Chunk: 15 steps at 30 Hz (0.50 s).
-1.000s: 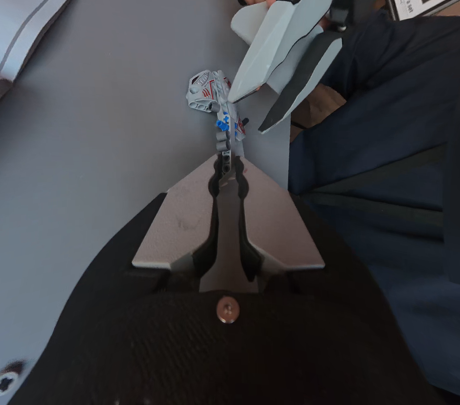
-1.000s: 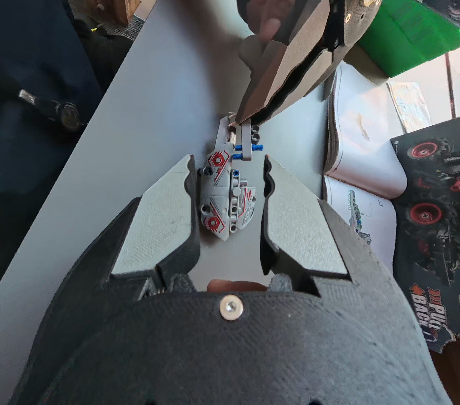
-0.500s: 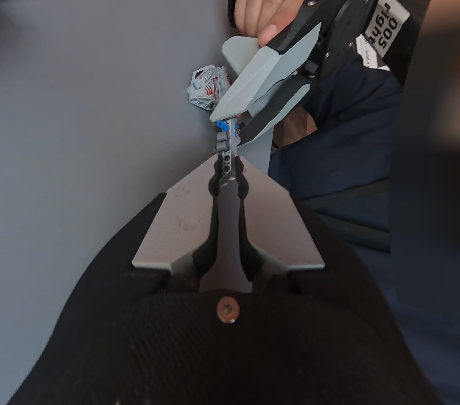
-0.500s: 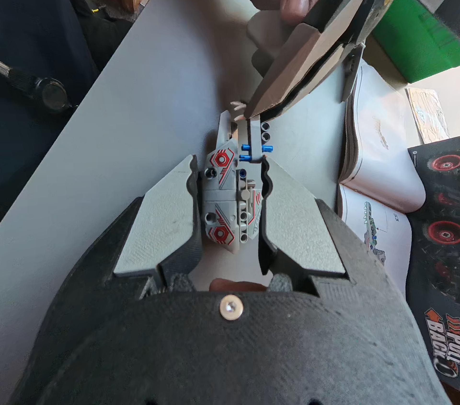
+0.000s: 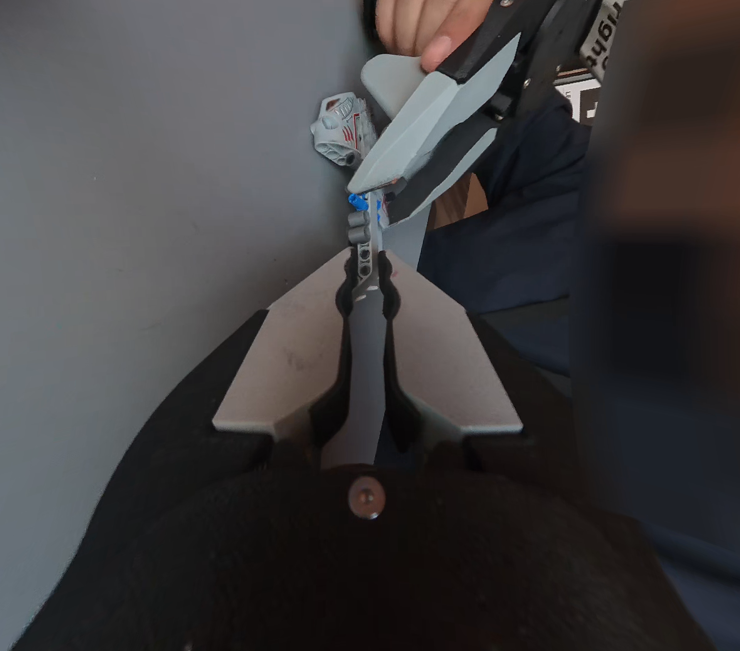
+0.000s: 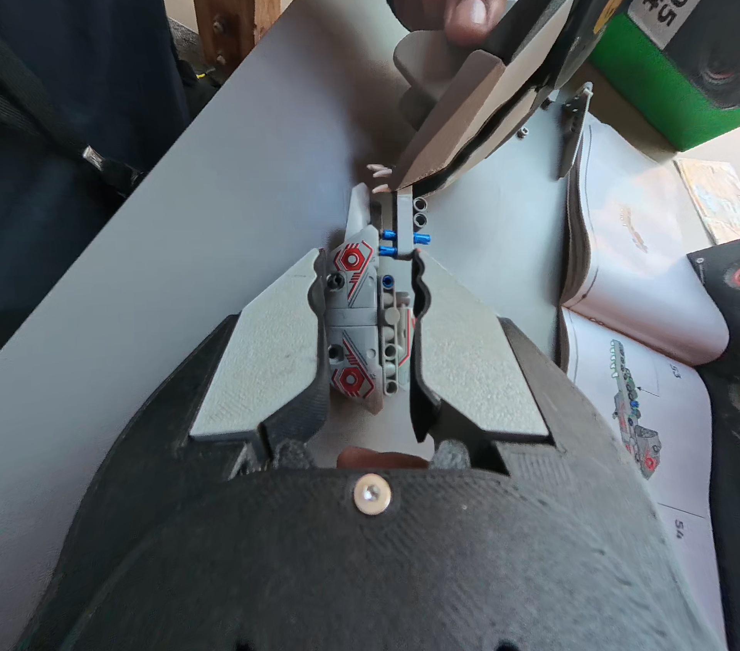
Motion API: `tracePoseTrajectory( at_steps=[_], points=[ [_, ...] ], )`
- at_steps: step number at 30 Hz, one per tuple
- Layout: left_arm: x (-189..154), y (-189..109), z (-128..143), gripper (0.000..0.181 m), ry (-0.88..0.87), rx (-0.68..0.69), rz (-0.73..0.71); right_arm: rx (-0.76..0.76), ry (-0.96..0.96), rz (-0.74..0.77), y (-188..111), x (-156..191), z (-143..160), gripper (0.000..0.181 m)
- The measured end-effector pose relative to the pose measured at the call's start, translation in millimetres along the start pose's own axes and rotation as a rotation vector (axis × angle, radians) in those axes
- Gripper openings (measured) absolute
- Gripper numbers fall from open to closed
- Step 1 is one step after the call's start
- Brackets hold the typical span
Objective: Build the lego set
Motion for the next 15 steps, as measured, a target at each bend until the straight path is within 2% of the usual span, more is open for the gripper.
tracePoseTrajectory(
  at_steps=[9, 12, 15],
  points=[
    [-4, 8, 0, 0.007, -0.054, 0.000, 0.006, 0.000, -0.002, 0.046, 0, 1, -2, 0.041],
    [-5, 6, -1, 0.007, -0.042, -0.001, 0.002, 0.057, -0.019, 0.054, -5, -1, 7, 0.048],
    [-3, 0, -2, 0.007, -0.010, -0.020, -0.028, 0.047, 0.061, 0.055, -20, -6, 10, 0.057]
  ],
)
Point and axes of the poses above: each gripper's, where its closed fingertips meet, y out along the fingers, z out of its underside, x = y × z across the jaws, the point moved 5 cm from there along -y, back along the fingers, and after that the axes turned 8 degrees about x, right-handed, at the moved point
